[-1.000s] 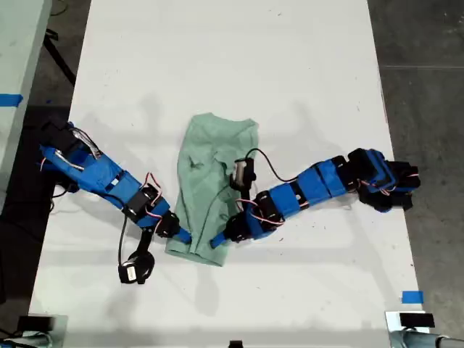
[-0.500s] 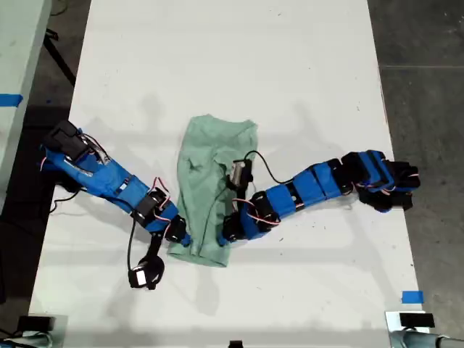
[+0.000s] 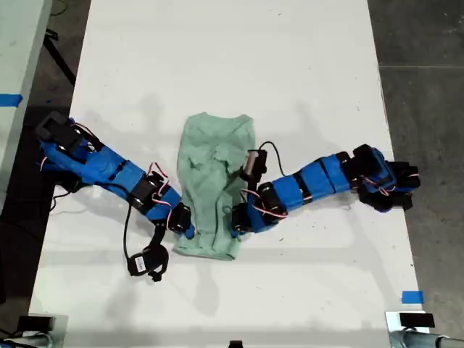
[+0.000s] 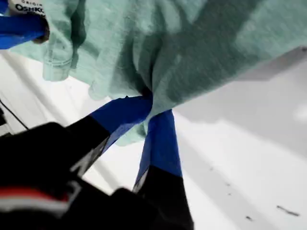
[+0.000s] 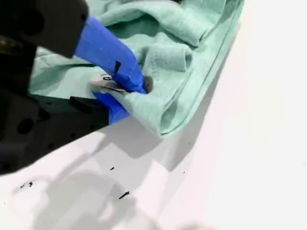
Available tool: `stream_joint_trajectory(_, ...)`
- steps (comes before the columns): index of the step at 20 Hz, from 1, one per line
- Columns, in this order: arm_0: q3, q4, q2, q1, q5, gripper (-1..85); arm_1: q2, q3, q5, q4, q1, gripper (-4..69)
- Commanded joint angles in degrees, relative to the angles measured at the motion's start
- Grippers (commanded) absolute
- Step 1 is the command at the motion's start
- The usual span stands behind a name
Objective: Fold t-shirt
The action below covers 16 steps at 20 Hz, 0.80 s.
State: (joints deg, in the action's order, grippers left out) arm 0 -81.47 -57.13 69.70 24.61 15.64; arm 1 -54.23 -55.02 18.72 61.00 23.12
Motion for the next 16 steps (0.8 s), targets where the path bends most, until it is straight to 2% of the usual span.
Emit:
stream_joint_trajectory(1, 2.37, 1.14, 6.24, 4.92, 3.96, -0.1, -8.88, -3.69, 5.63, -4.22, 5.36, -1.2)
stream_joint_trajectory(4, 4.39, 2.72, 6.94, 8.09, 5.71, -0.1, -11.34, -4.75, 4.22, -6.77, 6.86, -1.2)
stream_joint_trajectory(7, 4.66, 1.93, 9.58, 6.50, 4.04, -0.1, -13.27, -5.71, 0.79, -7.12, 4.22, -1.2)
stream_joint_trajectory(9, 3.25, 1.05, 12.22, 2.46, 0.88, -0.1, -15.38, -8.88, -2.64, -8.88, 0.44, -1.3)
stream_joint_trajectory(12, 1.93, -3.08, 16.35, -7.03, -5.01, -0.1, -22.76, -14.68, -7.65, -6.50, -7.38, -1.4)
stream_joint_trajectory(16, -2.55, -6.86, 18.90, -19.78, -12.57, -0.1, -39.11, -37.27, -12.57, -17.31, -18.11, -1.4)
